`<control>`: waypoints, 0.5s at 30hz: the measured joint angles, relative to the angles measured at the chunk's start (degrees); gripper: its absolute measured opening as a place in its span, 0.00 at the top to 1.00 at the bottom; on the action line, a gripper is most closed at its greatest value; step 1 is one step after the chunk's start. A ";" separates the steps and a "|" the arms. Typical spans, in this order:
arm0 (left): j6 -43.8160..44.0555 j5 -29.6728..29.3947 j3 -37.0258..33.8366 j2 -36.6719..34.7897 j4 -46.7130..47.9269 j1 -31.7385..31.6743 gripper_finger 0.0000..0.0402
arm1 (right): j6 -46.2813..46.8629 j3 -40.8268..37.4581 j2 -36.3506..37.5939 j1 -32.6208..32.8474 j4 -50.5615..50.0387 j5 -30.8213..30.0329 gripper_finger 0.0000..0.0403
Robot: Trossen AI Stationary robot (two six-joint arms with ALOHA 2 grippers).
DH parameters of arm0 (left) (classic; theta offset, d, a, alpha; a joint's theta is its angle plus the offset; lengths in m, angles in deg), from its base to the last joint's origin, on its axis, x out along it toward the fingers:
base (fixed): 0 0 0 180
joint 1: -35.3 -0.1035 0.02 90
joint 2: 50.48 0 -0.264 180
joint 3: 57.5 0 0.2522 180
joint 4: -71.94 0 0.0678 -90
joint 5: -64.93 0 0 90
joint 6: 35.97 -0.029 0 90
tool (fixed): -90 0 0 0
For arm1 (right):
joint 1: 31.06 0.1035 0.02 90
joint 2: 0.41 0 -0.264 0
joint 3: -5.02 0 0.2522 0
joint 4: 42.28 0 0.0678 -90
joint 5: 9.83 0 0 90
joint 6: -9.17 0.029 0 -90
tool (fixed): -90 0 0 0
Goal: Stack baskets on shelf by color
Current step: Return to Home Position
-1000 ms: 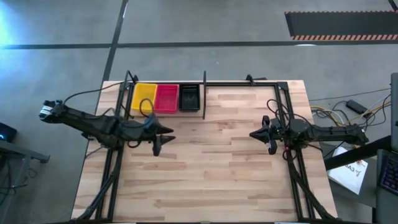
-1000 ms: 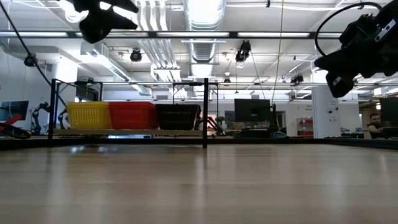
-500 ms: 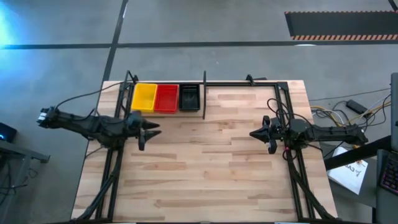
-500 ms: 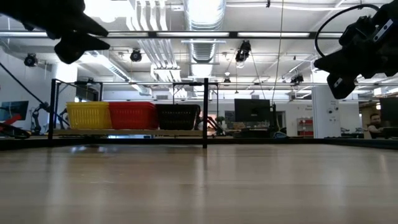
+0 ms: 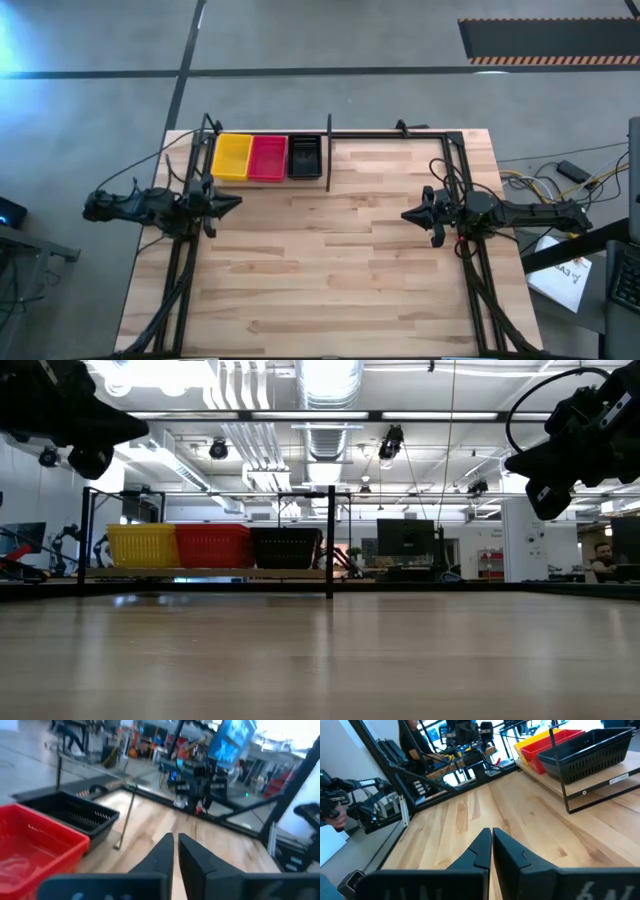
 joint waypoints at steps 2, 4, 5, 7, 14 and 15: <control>-1.17 -0.17 -1.24 -1.25 -1.74 -0.40 0.99 | 0.00 0.00 -0.18 0.00 0.02 -0.02 0.98; -2.44 1.35 -2.02 -0.22 -0.38 -0.99 0.99 | 0.00 0.00 -0.20 0.00 -0.07 0.01 0.98; -2.82 2.40 -2.35 0.47 -2.18 -1.29 0.99 | -0.01 0.02 -0.20 0.00 -0.23 0.00 0.98; -3.12 3.80 -3.64 1.66 -5.46 -2.19 1.00 | 0.00 0.04 -0.16 0.00 -0.28 -0.06 0.98; -3.97 10.99 -10.64 0.34 -14.84 -6.13 1.00 | -0.02 0.07 -0.17 0.00 -0.38 -0.11 0.98; -3.96 12.35 -11.57 0.16 -16.61 -6.69 1.00 | -0.01 0.07 -0.20 0.00 -0.40 -0.13 0.98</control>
